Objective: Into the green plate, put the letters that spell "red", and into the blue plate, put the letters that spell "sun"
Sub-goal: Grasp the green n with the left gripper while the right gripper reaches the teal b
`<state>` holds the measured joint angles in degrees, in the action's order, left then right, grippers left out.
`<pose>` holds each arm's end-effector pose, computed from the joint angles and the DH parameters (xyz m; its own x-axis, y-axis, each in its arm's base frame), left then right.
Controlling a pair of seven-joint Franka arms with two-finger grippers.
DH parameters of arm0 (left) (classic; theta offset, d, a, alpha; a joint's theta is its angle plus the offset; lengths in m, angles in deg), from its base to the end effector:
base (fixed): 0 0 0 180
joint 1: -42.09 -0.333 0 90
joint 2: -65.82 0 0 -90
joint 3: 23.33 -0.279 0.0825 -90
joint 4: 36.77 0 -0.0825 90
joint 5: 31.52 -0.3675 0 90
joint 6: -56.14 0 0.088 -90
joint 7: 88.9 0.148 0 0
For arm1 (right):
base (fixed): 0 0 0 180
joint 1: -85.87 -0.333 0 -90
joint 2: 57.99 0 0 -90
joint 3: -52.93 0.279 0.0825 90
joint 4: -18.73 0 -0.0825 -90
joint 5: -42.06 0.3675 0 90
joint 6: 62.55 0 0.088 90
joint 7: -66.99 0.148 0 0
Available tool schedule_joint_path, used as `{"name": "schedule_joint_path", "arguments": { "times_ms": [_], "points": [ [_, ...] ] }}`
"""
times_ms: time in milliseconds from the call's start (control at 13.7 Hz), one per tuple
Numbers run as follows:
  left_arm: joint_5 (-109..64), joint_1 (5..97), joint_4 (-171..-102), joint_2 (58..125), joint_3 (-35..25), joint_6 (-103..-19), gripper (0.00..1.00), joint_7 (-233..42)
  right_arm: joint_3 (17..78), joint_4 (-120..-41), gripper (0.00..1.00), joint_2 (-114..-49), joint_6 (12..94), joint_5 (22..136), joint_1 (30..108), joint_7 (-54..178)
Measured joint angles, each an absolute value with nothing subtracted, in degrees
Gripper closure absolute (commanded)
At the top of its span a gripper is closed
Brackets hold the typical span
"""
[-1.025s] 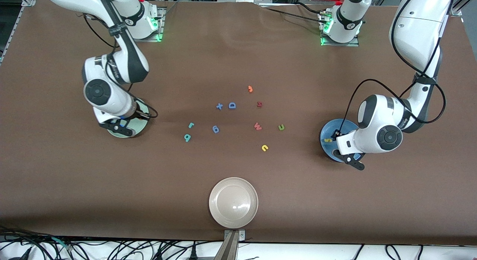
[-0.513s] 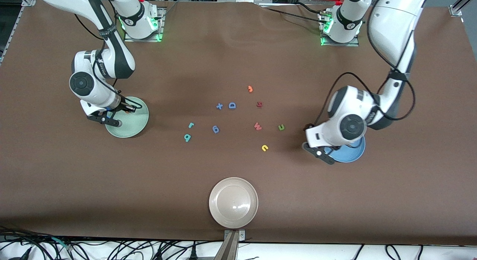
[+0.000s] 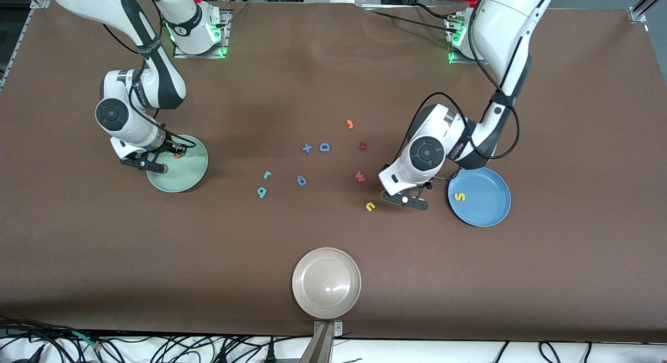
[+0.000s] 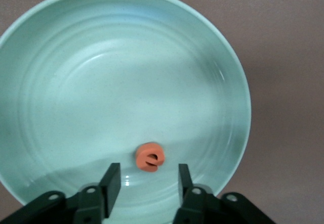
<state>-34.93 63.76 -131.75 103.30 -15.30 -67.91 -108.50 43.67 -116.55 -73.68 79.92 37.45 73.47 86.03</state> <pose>0.5497 -0.3046 0.1610 0.9717 -0.1868 -0.1446 -0.1899 -0.9818 -0.0080 0.4710 0.0186 0.1405 0.9708 -0.2116 -0.1133 -0.1971 -0.9722 0.1265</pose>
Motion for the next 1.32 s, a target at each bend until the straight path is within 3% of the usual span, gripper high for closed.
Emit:
{"name": "schedule_joint_path", "arguments": {
  "times_ms": [366, 879, 1245, 1318],
  "points": [
    [-34.93, 65.91, -132.19, 106.38, -15.45, -73.18, 0.0, -120.68, 45.67, -113.1, 0.02, -72.78, 80.38, 37.77, 73.34, 88.0],
    [-34.93, 65.69, -134.34, 106.4, -15.8, -73.24, 0.01, -129.03, 53.62, -93.03, 0.02, -75.23, 66.91, 42.56, 72.55, 100.8],
    [-34.93, 65.7, -135.37, 106.4, -15.63, -73.24, 0.15, -130.7, 55.45, -81.24, 0.02, -84.15, 66.35, 45.36, 70.3, 109.7],
    [-34.93, 65.7, -135.5, 106.4, -15.6, -73.25, 0.23, -130.79, 55.51, -79.47, 0.02, -85.85, 66.34, 45.38, 69.33, 111.93]
  ]
}}
